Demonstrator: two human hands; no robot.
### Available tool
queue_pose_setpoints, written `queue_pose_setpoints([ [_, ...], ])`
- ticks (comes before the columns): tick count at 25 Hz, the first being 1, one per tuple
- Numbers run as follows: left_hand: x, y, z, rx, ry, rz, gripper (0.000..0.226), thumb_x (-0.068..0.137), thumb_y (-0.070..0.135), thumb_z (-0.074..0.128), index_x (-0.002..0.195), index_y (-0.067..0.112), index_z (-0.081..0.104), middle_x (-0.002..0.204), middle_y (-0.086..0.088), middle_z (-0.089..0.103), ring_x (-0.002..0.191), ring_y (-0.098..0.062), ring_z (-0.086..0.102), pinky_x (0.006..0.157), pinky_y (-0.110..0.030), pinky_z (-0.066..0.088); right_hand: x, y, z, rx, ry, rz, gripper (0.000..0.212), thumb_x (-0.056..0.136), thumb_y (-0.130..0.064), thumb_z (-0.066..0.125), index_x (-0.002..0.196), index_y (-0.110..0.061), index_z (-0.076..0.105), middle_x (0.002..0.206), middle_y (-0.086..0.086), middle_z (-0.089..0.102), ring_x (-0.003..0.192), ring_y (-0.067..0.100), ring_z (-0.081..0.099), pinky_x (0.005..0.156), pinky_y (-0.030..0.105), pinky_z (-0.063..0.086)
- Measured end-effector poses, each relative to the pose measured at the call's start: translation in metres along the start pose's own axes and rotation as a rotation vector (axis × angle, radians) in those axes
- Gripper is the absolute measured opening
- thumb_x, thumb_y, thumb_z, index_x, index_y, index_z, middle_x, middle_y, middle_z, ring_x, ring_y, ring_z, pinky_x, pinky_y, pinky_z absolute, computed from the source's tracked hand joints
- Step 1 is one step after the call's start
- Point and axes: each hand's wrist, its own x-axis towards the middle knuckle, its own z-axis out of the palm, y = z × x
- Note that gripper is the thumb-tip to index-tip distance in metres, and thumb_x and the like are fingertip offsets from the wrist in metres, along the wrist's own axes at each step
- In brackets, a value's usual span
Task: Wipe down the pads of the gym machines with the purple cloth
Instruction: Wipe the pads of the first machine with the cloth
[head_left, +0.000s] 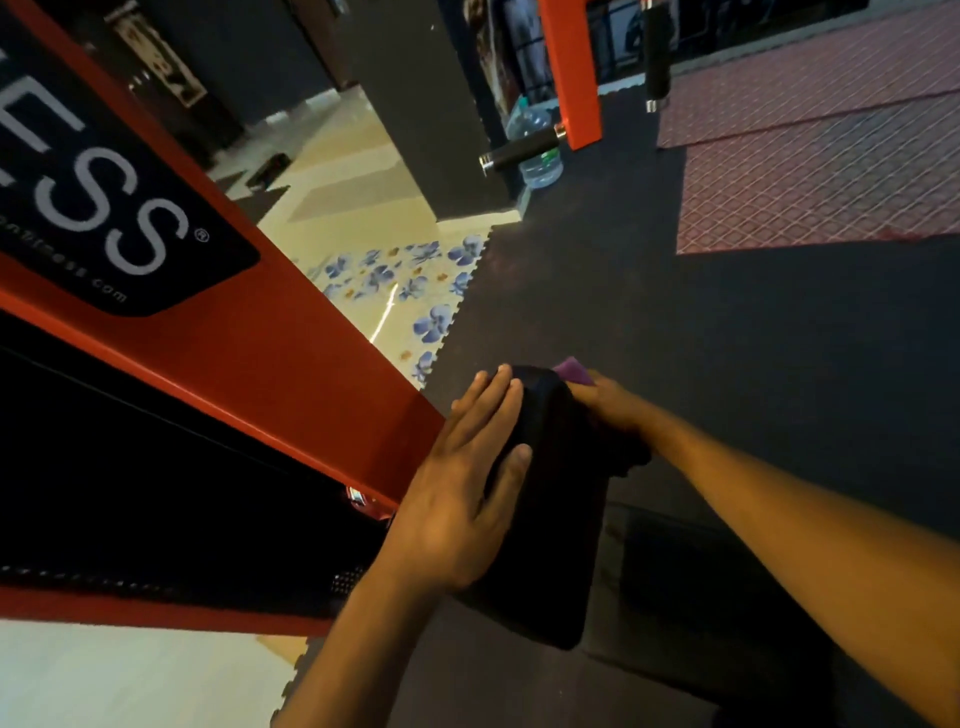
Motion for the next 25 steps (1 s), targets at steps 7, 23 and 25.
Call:
queue_pose_setpoints([
  [7, -0.002, 0.001, 0.002, -0.03, -0.001, -0.016, 0.056, 0.111, 0.033, 0.038, 0.163, 0.019, 0.025, 0.172, 0.011, 0.015, 0.16, -0.011, 0.005, 0.128, -0.051, 0.019, 0.021, 0.109, -0.018, -0.014, 0.032, 0.398, 0.029, 0.08, -0.041, 0.072, 0.101, -0.022, 0.066, 0.125, 0.005, 0.063, 0.108, 0.017, 0.058, 0.11, 0.046, 0.044],
  [23, 0.0, -0.006, 0.004, -0.041, 0.003, 0.018, 0.054, 0.111, 0.025, 0.039, 0.161, 0.008, 0.027, 0.172, -0.002, 0.017, 0.16, -0.019, 0.009, 0.129, -0.052, 0.018, -0.026, -0.042, 0.018, -0.046, 0.093, -0.377, 0.021, 0.104, -0.023, 0.052, 0.107, -0.028, 0.072, 0.108, -0.005, 0.074, 0.105, 0.005, 0.067, 0.09, 0.016, 0.049],
  [25, 0.0, -0.006, 0.004, -0.033, 0.004, 0.02, 0.056, 0.11, 0.028, 0.037, 0.162, 0.008, 0.027, 0.172, -0.001, 0.017, 0.16, -0.019, 0.009, 0.129, -0.051, 0.018, -0.018, -0.005, 0.006, 0.021, 0.082, -0.149, 0.019, 0.105, -0.027, 0.051, 0.103, -0.033, 0.069, 0.108, -0.007, 0.071, 0.096, -0.006, 0.066, 0.076, 0.01, 0.049],
])
